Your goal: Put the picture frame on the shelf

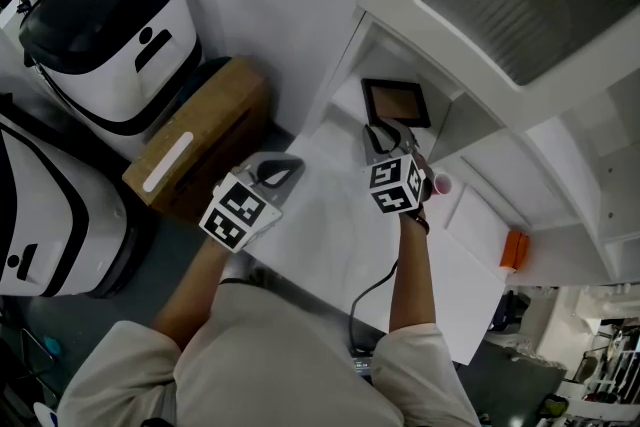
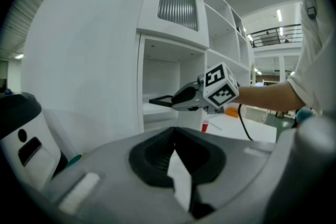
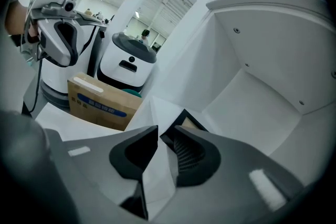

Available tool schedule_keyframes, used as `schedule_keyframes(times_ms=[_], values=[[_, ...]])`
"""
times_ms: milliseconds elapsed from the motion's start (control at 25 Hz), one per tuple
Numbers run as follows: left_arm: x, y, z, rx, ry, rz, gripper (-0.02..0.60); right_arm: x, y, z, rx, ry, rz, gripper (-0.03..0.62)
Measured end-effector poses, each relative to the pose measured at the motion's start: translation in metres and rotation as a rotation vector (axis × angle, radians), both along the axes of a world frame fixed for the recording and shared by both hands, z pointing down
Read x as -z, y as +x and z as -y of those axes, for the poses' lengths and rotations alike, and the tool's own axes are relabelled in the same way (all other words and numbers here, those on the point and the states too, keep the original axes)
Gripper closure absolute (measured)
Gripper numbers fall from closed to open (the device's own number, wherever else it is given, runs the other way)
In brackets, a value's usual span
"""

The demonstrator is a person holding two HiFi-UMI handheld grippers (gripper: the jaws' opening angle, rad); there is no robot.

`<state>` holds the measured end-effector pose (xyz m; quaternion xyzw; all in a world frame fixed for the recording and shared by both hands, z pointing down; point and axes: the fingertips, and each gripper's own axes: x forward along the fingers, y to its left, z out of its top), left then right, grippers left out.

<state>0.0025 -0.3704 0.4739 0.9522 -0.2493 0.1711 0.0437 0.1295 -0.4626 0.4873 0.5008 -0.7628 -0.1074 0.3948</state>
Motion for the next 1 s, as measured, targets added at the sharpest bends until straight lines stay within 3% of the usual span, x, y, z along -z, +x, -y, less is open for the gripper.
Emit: schedule_keyframes(times_ms=[320,1000], values=[[0.002,-0.001,-0.002,0.009,0.001,-0.001,0.58,-0.003,-0.005,0.014,0.008,-0.027,0.022,0.447],[0.013,-0.001,-0.022,0.039,0.02,0.009,0.58,0.011,0.0,-0.009,0.014,-0.001,0.022,0.434]])
